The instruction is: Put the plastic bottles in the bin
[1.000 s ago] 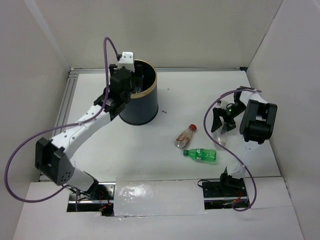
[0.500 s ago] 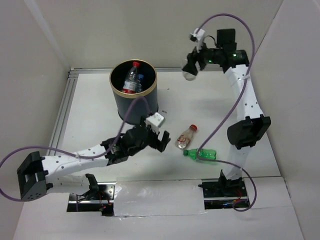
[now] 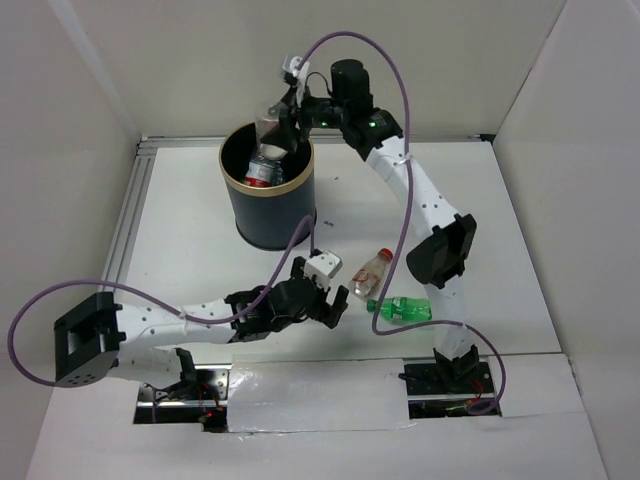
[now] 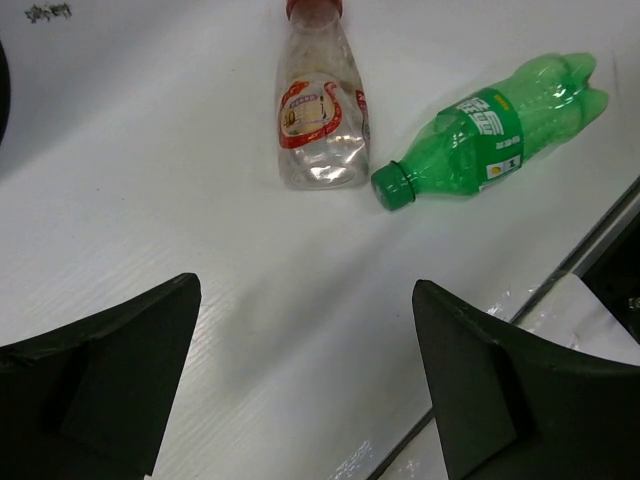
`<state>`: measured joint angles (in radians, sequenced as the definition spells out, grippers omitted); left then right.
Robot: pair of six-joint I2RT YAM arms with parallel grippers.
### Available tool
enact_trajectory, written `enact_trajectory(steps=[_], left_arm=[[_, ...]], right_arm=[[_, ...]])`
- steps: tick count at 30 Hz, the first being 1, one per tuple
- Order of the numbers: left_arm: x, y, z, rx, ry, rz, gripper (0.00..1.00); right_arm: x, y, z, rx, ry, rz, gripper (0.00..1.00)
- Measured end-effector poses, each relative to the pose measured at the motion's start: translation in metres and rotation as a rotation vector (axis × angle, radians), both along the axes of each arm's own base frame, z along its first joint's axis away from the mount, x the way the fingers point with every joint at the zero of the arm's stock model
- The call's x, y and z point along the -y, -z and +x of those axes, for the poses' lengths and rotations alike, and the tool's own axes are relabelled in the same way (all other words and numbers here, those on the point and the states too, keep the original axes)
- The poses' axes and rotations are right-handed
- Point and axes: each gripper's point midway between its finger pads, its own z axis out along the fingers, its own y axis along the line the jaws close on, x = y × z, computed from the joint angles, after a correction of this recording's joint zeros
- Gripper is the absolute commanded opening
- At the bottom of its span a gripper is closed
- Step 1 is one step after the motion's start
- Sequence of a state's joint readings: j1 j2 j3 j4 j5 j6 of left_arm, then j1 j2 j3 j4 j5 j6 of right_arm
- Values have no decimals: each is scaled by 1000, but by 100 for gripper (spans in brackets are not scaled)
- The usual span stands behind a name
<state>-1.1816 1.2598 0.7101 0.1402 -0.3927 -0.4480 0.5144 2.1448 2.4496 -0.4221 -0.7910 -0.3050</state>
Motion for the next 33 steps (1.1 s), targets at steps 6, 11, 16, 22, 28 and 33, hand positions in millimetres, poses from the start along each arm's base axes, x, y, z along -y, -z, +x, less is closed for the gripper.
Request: enact_trajectory(steps=[6, 11, 16, 22, 28, 33], left_arm=[[24, 19, 12, -18, -7, 65, 100], [57, 20, 31, -6, -7, 77, 100], [82, 31, 53, -19, 3, 90, 100], [104, 62, 75, -48, 7, 153, 44], [116, 60, 85, -36, -10, 118, 0], [95, 61, 87, -56, -21, 181, 0]], right_arm=[[-9, 47, 3, -158, 32, -65, 100], [25, 47, 19, -190, 156, -82, 100], [136, 63, 35, -306, 366, -124, 100], [282, 108, 8, -459, 575, -199, 46], [354, 133, -47, -480, 566, -247, 61], [346, 161, -99, -434, 375, -365, 80]])
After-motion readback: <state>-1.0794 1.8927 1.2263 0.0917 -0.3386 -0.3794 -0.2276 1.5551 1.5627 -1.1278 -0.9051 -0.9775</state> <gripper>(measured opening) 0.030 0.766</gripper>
